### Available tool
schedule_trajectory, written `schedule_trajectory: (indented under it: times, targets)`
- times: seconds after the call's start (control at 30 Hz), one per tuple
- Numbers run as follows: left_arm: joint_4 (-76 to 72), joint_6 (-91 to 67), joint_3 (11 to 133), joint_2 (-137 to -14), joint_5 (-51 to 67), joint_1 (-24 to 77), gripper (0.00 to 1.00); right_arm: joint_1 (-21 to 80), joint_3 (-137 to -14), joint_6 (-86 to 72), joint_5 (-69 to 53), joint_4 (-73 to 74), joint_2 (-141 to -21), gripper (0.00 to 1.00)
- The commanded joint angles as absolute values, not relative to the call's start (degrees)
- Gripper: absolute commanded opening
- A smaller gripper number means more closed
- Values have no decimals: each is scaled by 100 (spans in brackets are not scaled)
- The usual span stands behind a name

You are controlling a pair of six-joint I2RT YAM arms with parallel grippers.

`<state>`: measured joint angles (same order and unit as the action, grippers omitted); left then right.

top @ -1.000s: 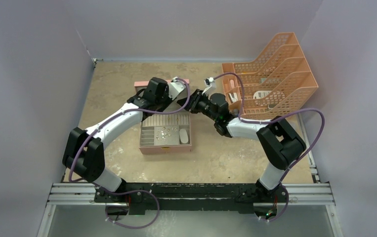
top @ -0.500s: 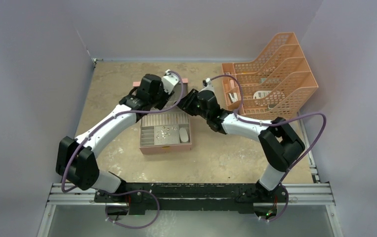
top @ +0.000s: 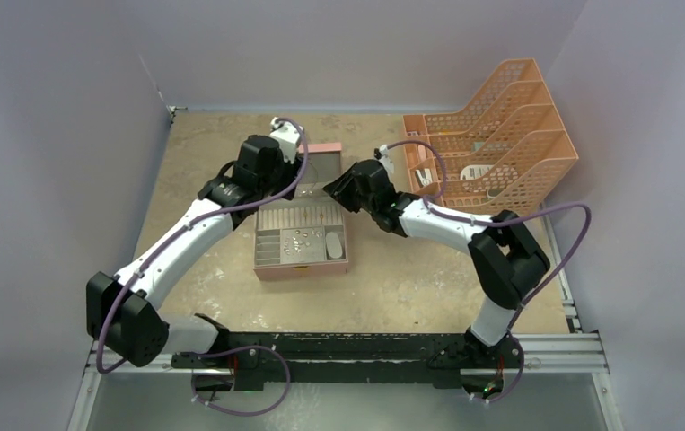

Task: Organize the mixed jewelry
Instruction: Place the jewelry in the jewelry box.

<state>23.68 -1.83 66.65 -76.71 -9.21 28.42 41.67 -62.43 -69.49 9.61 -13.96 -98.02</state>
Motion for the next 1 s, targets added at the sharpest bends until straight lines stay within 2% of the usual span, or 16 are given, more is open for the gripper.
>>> schedule_trajectory:
  times: [0.0, 0.17, 0.43, 0.6, 0.73, 0.97]
  targets:
    - [2671, -1015, 6793, -7288, -713, 2626, 49, 4090, -6806, -7009, 1239, -1306, -10011, 32]
    - [2549, -1359, 6829, -7171, -398, 2508, 50, 3820, -7270, -6564, 1471, -1311, -10341, 29]
    - [2314, -1525, 7030, -7032, -713, 2483, 51, 3474, -7819, -5908, 940, -1662, -10764, 31]
    - [2214, -1712, 7227, -6929, -812, 2479, 51, 3518, -7891, -6576, 705, -1365, -10799, 30]
    - [2154, -1981, 7540, -6915, -741, 2477, 51, 3616, -7820, -7234, 777, -1198, -10773, 33]
    - [2021, -2108, 7749, -7040, -501, 2479, 51, 3627, -8096, -7484, 849, -1344, -10918, 34]
